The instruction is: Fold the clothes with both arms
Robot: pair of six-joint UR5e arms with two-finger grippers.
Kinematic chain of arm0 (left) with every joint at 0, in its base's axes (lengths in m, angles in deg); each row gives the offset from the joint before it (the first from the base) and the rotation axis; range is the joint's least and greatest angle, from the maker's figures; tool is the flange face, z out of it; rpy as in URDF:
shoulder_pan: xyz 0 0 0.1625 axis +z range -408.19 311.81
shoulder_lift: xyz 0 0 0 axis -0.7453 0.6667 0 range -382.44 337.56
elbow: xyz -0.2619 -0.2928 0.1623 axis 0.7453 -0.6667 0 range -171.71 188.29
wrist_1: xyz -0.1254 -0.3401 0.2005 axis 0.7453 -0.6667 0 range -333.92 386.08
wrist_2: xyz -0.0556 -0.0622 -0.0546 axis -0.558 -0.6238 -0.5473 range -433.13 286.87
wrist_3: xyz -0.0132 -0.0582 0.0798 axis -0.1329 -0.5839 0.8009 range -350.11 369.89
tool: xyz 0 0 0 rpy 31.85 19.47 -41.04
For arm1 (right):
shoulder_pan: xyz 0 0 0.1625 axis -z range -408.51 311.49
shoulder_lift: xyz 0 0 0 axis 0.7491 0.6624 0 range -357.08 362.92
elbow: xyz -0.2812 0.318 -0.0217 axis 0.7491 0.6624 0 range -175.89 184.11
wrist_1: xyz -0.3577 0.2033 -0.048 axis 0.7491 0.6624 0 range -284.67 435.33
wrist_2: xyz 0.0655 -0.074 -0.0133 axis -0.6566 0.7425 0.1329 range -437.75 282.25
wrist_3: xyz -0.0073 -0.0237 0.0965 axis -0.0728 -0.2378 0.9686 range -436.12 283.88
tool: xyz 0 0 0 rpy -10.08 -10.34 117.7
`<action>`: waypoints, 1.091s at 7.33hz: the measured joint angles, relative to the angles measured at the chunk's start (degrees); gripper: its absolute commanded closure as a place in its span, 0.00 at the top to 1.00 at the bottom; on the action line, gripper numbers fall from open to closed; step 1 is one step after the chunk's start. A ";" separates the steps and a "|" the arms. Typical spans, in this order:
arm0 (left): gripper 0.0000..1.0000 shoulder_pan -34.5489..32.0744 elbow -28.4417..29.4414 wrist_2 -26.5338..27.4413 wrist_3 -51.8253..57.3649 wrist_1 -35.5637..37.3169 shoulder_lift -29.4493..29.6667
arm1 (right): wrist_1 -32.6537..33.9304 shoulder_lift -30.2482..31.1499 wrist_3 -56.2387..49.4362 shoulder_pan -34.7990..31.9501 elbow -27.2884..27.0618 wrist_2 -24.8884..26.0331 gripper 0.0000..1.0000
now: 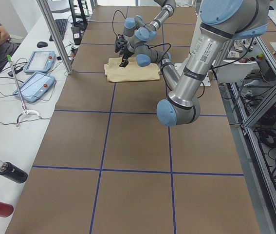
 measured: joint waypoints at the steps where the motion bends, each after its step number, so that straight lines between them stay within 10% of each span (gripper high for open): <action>1: 1.00 -0.04 0.00 0.00 0.00 0.01 0.00 | -1.45 -0.19 -0.02 -0.15 0.63 -0.06 0.22; 8: 1.00 -0.02 0.00 0.00 -0.02 0.01 0.00 | -12.02 0.15 0.29 -2.90 4.20 -5.57 0.27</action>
